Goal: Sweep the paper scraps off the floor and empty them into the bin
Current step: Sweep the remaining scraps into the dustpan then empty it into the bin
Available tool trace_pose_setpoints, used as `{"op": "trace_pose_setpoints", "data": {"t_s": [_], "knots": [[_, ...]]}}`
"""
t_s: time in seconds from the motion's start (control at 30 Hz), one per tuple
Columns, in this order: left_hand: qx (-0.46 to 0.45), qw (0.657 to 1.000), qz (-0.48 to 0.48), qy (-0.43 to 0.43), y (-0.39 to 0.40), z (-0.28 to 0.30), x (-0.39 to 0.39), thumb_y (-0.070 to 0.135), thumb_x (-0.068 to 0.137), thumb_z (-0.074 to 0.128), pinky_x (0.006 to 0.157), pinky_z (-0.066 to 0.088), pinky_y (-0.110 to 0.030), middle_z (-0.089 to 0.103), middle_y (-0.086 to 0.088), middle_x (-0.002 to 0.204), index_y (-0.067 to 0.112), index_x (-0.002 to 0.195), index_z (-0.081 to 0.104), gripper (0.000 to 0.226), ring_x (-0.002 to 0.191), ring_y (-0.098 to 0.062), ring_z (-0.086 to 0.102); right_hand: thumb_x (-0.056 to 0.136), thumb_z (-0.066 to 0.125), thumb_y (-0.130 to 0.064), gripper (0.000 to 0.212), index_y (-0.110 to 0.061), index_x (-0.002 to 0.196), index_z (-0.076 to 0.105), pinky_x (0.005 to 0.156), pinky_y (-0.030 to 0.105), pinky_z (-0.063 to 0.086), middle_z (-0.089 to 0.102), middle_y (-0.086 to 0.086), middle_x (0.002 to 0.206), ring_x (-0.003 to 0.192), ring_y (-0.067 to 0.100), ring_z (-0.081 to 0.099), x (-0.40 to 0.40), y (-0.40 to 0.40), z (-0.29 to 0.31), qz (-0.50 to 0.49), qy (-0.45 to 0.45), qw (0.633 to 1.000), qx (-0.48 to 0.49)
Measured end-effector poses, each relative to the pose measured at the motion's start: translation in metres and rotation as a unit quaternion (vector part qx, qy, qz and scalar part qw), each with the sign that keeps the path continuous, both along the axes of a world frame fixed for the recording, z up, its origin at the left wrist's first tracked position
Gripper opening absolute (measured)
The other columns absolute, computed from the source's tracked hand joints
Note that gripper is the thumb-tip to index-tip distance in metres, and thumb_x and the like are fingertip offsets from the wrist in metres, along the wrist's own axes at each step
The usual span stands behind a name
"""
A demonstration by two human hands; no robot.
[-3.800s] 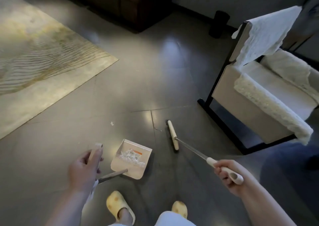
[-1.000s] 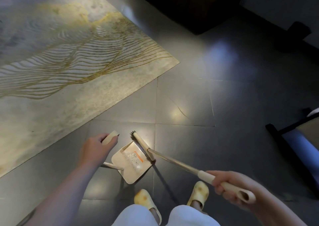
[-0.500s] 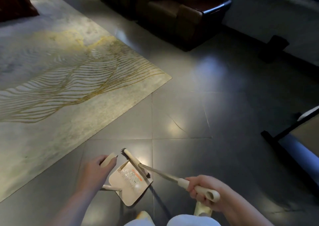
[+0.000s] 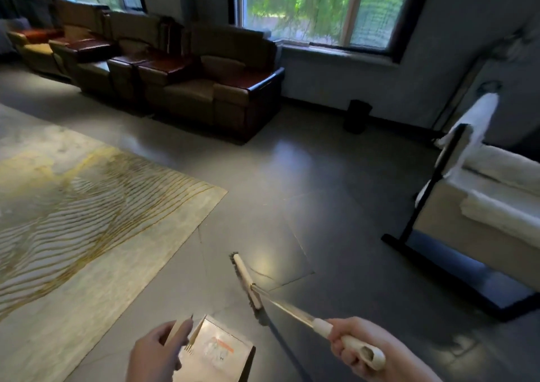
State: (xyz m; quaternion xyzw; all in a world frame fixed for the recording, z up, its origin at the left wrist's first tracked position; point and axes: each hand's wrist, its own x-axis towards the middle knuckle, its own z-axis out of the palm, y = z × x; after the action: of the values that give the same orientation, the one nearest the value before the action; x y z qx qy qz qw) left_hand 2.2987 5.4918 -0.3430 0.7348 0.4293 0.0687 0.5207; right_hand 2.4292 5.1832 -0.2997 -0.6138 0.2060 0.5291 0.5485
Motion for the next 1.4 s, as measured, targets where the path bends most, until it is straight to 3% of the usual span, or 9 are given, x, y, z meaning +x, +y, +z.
{"op": "trace_pose_setpoints", "data": {"t_s": [0.13,0.23,0.47,0.6,0.7,0.83,1.0,1.17,1.4], "knots": [[0.019,0.998,-0.023,-0.046,-0.033,0.028,0.073,0.039,0.088,0.070,0.053,0.047,-0.033,0.064,-0.010,0.054,0.011,0.070,0.071,0.033,0.050,-0.027,0.054,0.080,0.054,0.002,0.042,0.005,0.121,0.061,0.031,0.018,0.031,0.052,0.012,0.056,0.036,0.014,0.046,0.027,-0.045,0.012,-0.042,-0.050,0.998,-0.015],[0.025,0.996,-0.026,-0.084,-0.061,0.050,0.124,0.038,0.089,0.068,0.052,0.043,-0.032,0.062,-0.016,0.056,0.006,0.069,0.069,0.037,0.052,-0.029,0.052,0.064,0.062,0.007,0.038,0.011,0.101,0.067,0.035,0.023,0.038,0.053,0.017,0.056,0.040,0.021,0.051,0.055,-0.079,0.017,-0.076,-0.081,0.993,-0.046],[0.010,0.988,-0.024,-0.151,-0.129,0.080,0.236,0.036,0.090,0.068,0.055,0.042,-0.031,0.063,-0.019,0.058,0.003,0.072,0.070,0.037,0.054,-0.031,0.051,0.046,0.067,0.004,0.034,0.006,0.080,0.071,0.055,0.030,0.042,0.059,0.016,0.062,0.058,0.024,0.059,0.144,-0.160,0.046,-0.119,-0.122,0.985,-0.038],[-0.002,0.986,-0.022,-0.166,-0.155,0.078,0.291,0.032,0.083,0.077,0.045,0.040,-0.022,0.060,-0.016,0.048,0.009,0.071,0.073,0.026,0.043,-0.024,0.048,0.073,0.061,0.010,0.029,0.008,0.102,0.066,0.039,0.027,0.040,0.053,0.017,0.058,0.043,0.023,0.053,0.200,-0.187,0.064,-0.158,-0.113,0.981,-0.027],[-0.002,0.985,-0.034,-0.169,-0.167,0.078,0.333,0.020,0.079,0.082,0.034,0.033,-0.017,0.058,-0.017,0.047,0.009,0.080,0.075,0.012,0.042,-0.023,0.046,0.083,0.052,0.009,0.018,0.004,0.099,0.060,0.029,0.018,0.032,0.047,0.014,0.056,0.032,0.019,0.043,0.247,-0.196,0.069,-0.189,-0.097,0.977,-0.021],[-0.007,0.981,-0.054,-0.184,-0.172,0.072,0.406,0.018,0.080,0.080,0.033,0.033,-0.017,0.058,-0.017,0.046,0.009,0.079,0.075,0.011,0.042,-0.022,0.045,0.086,0.053,0.001,0.004,-0.002,0.088,0.054,0.029,0.015,0.029,0.047,0.011,0.056,0.031,0.014,0.043,0.316,-0.194,0.069,-0.203,-0.095,0.974,-0.019],[-0.046,0.978,-0.075,-0.191,-0.165,0.066,0.518,0.019,0.080,0.080,0.035,0.034,-0.017,0.059,-0.021,0.049,0.012,0.077,0.075,0.009,0.043,-0.020,0.045,0.089,0.052,-0.002,0.015,-0.005,0.074,0.049,0.029,0.014,0.026,0.045,0.007,0.053,0.031,0.012,0.041,0.407,-0.177,0.065,-0.224,-0.083,0.971,-0.027],[-0.067,0.972,-0.100,-0.202,-0.160,0.073,0.633,0.020,0.078,0.082,0.058,0.044,-0.030,0.058,-0.021,0.051,0.017,0.076,0.075,0.008,0.045,-0.021,0.046,0.091,0.049,-0.004,0.008,-0.005,0.082,0.048,0.029,0.014,0.025,0.044,0.006,0.053,0.031,0.011,0.041,0.495,-0.164,0.074,-0.244,-0.057,0.967,-0.037],[-0.080,0.958,-0.168,-0.216,-0.167,0.090,0.752,0.013,0.085,0.075,0.034,0.040,-0.017,0.059,-0.024,0.068,0.006,0.084,0.072,0.008,0.055,-0.026,0.048,0.092,0.045,-0.003,0.010,-0.012,0.090,0.049,0.027,0.011,0.023,0.043,0.005,0.050,0.028,0.009,0.037,0.597,-0.155,0.076,-0.279,-0.031,0.959,-0.021]]}}
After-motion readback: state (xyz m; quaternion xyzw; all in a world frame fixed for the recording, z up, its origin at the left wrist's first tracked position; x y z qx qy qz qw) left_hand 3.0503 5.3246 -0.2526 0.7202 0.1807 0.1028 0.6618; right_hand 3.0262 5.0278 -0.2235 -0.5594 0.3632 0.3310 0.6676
